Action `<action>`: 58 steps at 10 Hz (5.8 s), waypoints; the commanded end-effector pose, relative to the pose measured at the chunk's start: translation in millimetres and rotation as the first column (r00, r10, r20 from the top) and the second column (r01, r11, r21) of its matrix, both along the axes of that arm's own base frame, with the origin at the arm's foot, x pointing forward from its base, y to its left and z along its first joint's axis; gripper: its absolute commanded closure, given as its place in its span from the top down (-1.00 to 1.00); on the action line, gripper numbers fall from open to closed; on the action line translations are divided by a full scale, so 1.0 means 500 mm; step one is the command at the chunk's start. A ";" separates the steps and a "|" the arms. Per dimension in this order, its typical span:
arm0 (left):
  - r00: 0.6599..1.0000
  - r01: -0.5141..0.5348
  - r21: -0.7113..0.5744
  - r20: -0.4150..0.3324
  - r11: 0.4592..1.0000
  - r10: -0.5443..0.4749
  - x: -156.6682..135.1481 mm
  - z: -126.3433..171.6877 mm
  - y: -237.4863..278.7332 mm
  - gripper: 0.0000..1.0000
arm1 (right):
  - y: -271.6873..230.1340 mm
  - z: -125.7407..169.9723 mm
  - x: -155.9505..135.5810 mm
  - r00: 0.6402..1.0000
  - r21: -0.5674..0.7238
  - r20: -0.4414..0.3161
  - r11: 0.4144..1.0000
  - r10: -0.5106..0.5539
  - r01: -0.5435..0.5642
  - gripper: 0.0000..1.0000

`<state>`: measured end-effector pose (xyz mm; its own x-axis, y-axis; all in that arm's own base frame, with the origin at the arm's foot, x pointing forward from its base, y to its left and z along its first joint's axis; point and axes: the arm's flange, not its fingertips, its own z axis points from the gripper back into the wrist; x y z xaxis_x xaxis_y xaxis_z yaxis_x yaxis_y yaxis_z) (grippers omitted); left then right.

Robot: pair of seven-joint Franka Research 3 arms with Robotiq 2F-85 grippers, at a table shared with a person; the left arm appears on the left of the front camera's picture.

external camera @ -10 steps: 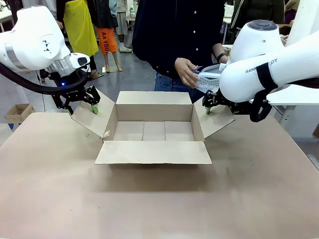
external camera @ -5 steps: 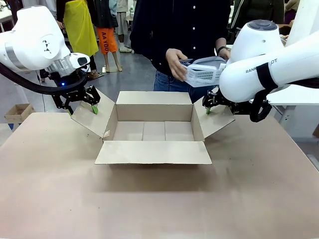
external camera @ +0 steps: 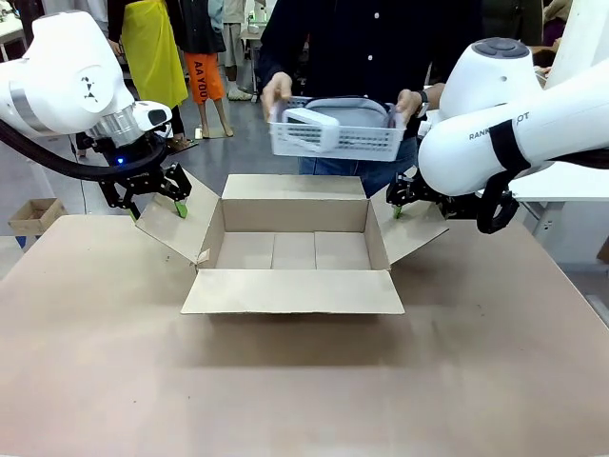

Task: Pack the gift set into the box.
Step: Lift both hands away from the flaps of the Package Box, then press and hold the closed box until the human finishes sealing it.

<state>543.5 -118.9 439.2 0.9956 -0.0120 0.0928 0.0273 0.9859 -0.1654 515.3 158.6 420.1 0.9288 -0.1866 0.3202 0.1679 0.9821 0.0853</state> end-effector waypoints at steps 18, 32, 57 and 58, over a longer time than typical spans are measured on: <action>1.000 0.000 0.000 0.000 1.000 0.000 0.000 0.000 0.000 1.00 | 0.000 0.000 0.000 1.000 0.000 0.000 1.000 0.000 0.000 1.00; 0.965 0.204 -0.883 0.108 0.422 -0.239 -0.221 0.041 0.466 1.00 | -0.518 0.184 -0.277 0.993 0.870 0.112 0.480 0.035 -0.115 1.00; 0.965 0.204 -0.883 0.108 0.422 -0.239 -0.221 0.041 0.466 1.00 | -0.518 0.184 -0.277 0.993 0.870 0.112 0.480 0.035 -0.115 1.00; 0.965 0.204 -0.883 0.108 0.422 -0.239 -0.221 0.041 0.466 1.00 | -0.518 0.184 -0.277 0.993 0.870 0.112 0.480 0.035 -0.115 1.00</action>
<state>435.8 113.9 459.7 0.9754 -0.1602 0.1517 0.1901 0.2612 -0.9464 378.6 -101.3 511.1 0.9354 -0.3394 0.0987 0.0504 0.4044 0.9132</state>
